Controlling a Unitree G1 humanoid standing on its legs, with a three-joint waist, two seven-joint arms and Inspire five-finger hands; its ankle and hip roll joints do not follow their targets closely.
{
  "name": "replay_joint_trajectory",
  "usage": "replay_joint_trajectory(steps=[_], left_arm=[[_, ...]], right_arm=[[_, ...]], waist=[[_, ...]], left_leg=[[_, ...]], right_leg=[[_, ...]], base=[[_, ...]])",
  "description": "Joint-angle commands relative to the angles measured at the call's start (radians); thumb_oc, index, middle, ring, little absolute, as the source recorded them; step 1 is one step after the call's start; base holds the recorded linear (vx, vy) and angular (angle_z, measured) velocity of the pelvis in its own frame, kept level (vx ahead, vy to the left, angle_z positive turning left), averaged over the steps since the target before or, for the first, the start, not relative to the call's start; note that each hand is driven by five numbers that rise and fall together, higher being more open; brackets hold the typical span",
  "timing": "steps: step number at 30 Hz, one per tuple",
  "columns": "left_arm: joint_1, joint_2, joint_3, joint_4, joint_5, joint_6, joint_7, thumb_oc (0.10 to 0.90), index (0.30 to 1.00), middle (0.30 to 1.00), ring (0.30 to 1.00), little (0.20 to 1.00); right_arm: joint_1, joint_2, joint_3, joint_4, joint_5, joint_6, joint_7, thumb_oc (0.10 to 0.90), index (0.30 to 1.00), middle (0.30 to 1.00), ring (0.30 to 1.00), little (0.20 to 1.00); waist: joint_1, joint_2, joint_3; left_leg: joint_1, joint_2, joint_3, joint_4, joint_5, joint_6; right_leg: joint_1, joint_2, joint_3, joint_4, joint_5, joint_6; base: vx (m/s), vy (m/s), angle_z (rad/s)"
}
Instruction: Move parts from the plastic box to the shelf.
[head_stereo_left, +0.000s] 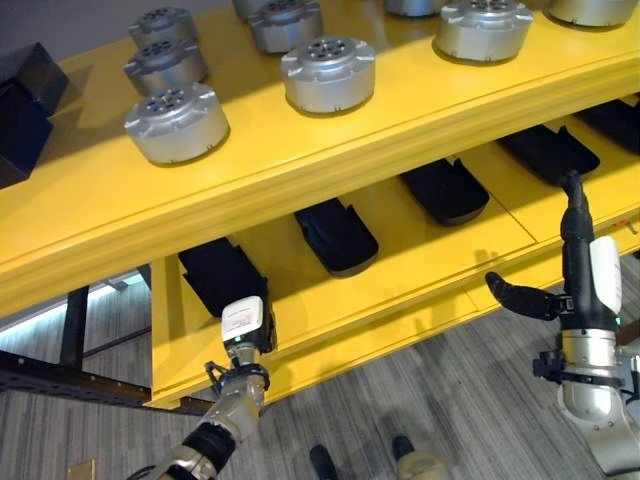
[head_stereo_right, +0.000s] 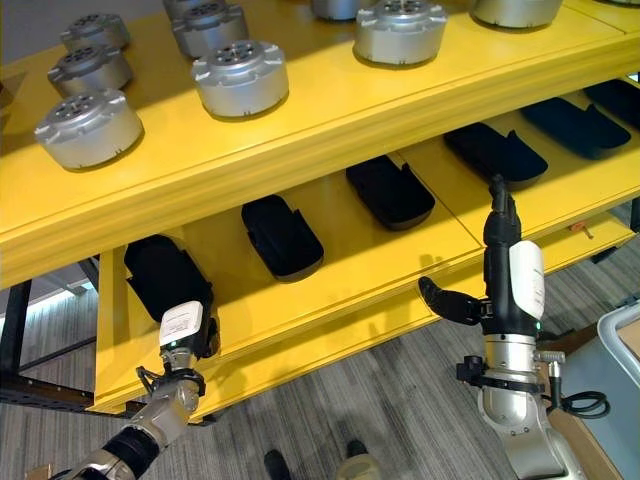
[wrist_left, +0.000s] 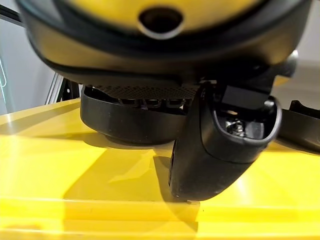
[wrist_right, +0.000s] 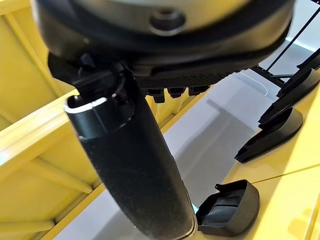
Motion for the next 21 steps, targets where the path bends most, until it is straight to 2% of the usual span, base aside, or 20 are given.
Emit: replay_joint_trajectory(steps=[1,8,21], left_arm=[[0.038,0.054,0.026,0.101,0.031,0.017,-0.056,0.900,1.000,1.000,1.000,1.000],[0.051,0.091,0.005,0.056,0.118,0.029,-0.106,0.900,1.000,1.000,1.000,1.000],[0.085,0.174,0.002,-0.047,0.251,-0.008,-0.158,0.900,1.000,1.000,1.000,1.000]], right_arm=[[-0.072,-0.008,-0.088,-0.079,0.033,-0.055,-0.042,0.900,1.000,1.000,1.000,1.000],[-0.072,-0.018,-0.095,-0.073,0.037,-0.059,-0.044,0.900,1.000,1.000,1.000,1.000],[-0.053,-0.035,-0.118,-0.066,0.041,-0.063,-0.047,0.900,1.000,1.000,1.000,1.000]], waist=[[0.030,-0.064,-0.058],[0.032,-0.057,-0.055],[0.041,-0.042,-0.061]], left_leg=[[-0.002,0.046,-0.004,0.059,-0.118,-0.028],[-0.004,0.043,-0.006,0.058,-0.117,-0.030],[-0.004,0.036,-0.010,0.057,-0.116,-0.031]], right_leg=[[-0.119,0.023,0.007,0.123,-0.068,-0.013],[-0.121,0.022,0.006,0.122,-0.068,-0.012],[-0.112,0.015,0.003,0.113,-0.065,-0.007]], base=[[0.00,0.000,0.00],[0.00,0.000,0.00],[0.00,0.000,0.00]])
